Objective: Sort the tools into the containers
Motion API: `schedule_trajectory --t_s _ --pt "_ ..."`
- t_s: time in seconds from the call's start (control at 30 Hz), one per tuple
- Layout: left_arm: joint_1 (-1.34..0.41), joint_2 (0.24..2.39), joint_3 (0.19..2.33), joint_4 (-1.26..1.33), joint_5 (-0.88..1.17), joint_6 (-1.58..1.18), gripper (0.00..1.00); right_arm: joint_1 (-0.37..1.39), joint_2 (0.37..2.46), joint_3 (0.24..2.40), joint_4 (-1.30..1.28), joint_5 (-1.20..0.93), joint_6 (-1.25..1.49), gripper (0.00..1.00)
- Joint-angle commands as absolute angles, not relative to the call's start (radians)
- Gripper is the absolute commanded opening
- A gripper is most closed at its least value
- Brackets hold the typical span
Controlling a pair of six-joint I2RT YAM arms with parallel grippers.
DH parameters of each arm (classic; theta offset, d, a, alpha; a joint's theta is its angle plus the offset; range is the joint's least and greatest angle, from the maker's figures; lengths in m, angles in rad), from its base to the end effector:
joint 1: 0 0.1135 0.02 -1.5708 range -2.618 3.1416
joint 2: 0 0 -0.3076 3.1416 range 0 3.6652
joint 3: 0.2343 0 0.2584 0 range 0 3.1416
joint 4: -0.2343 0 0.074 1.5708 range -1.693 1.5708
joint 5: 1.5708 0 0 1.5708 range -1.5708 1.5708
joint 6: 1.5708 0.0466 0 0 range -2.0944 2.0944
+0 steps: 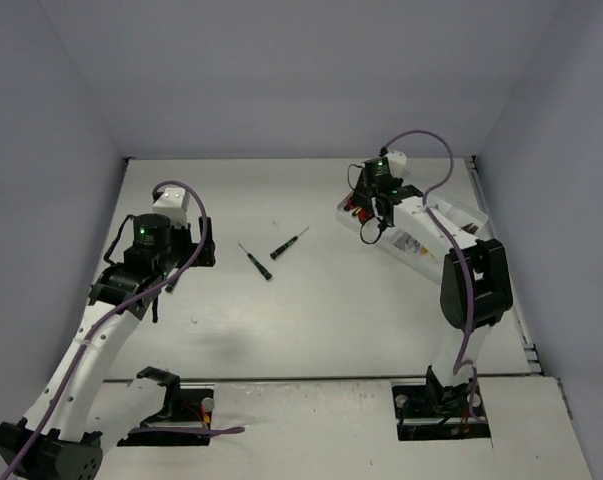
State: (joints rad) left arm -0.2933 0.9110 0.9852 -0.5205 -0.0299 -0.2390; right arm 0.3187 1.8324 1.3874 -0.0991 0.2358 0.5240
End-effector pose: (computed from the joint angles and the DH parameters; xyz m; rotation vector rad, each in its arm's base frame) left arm 0.1789 -0.0526 0.3830 0.0360 2.0301 -0.3072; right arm 0.4349 0.1320 0.2948 0.3554 2.0786 0.2577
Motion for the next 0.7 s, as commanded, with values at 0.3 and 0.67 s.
schedule_trajectory --t_s 0.3,0.67 --pt "-0.28 0.902 1.0 -0.489 -0.054 -0.241 0.94 0.801 1.964 1.512 -0.073 0.042 0.164 0.53" --pt "-0.275 0.849 0.989 -0.473 -0.112 -0.25 0.94 0.903 2.16 1.65 -0.075 0.008 0.116 0.56"
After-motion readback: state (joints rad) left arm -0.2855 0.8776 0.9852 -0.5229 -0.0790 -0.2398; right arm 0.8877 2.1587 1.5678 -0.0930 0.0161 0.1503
